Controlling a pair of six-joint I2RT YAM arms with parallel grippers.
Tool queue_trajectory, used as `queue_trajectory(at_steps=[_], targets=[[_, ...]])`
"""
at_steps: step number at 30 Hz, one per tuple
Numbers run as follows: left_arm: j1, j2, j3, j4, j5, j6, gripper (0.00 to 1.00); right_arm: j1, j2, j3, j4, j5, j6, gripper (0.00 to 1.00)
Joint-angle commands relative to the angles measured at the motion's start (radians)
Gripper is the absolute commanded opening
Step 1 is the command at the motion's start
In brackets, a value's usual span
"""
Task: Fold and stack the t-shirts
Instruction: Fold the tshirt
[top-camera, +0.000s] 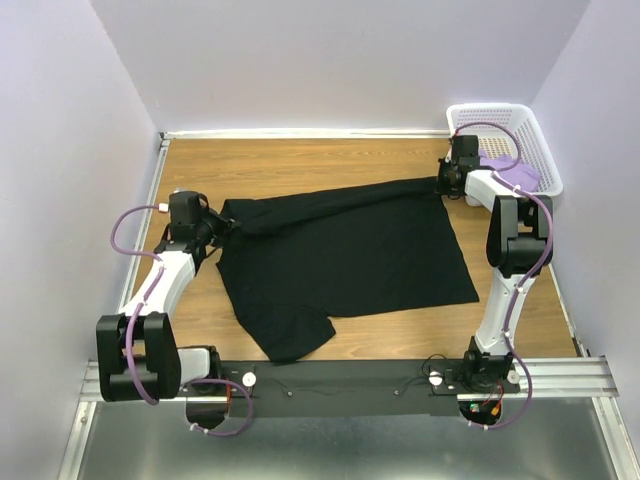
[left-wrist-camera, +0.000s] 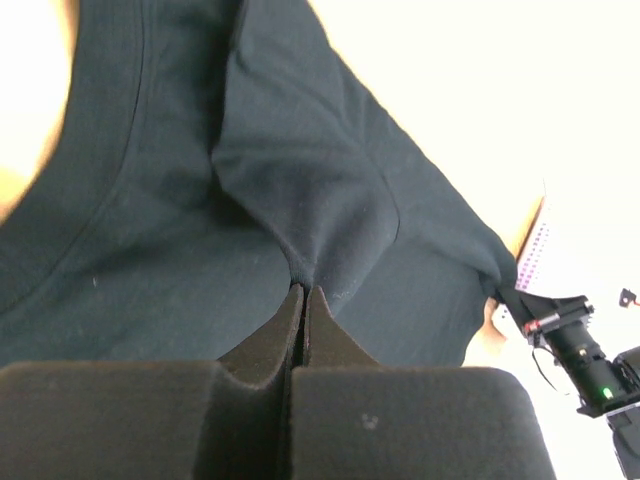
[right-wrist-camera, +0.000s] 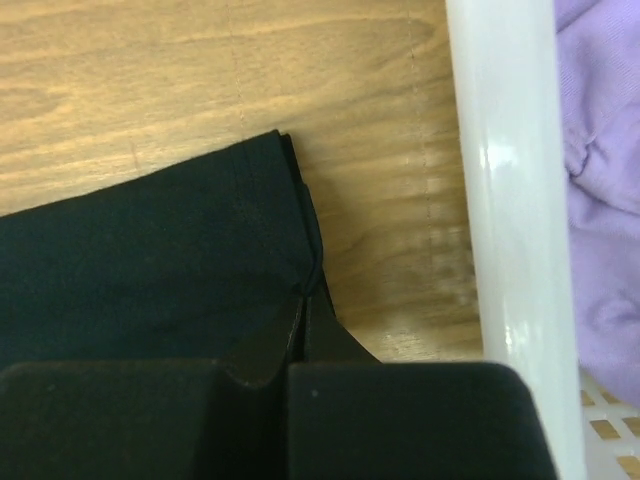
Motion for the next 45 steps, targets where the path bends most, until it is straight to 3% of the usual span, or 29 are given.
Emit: queue_trajectory(at_steps=[1,13,22,29,31,34,35,38,41,45], targets=[[0.018,0.028,0.054,-0.028,-0.042,0.058,0.00,-0.007,-0.021,0.052,-0.047,0.036,-0.001,0.01],[0.059,0.143,0.132,-0.039,0.010,0.148,0.00,-0.007,0.011,0.161,-0.090,0.060,-0.011,0.01],[0.061,0.143,0.023,-0.011,0.045,0.171,0.00,-0.007,0.016,0.066,-0.105,0.049,0.005,0.02],[0.061,0.134,-0.040,0.006,0.030,0.187,0.00,-0.007,0.012,0.040,-0.119,0.069,0.014,0.11],[0.059,0.125,-0.054,0.013,0.025,0.184,0.06,-0.007,0.006,0.035,-0.125,0.072,0.017,0.14],[0.061,0.100,-0.051,0.023,0.012,0.196,0.24,-0.006,-0.009,0.034,-0.136,0.058,0.015,0.26],[0.061,0.086,-0.037,0.018,-0.013,0.204,0.42,-0.007,-0.027,0.034,-0.138,0.044,0.012,0.36],[0.063,0.072,0.005,0.006,-0.063,0.260,0.64,-0.007,-0.067,0.040,-0.139,0.011,0.009,0.53],[0.063,0.086,0.058,0.042,-0.088,0.353,0.72,-0.007,-0.093,0.058,-0.138,-0.043,0.005,0.60],[0.064,0.211,0.156,0.082,-0.094,0.458,0.72,-0.006,-0.078,0.115,-0.136,-0.164,0.024,0.61]])
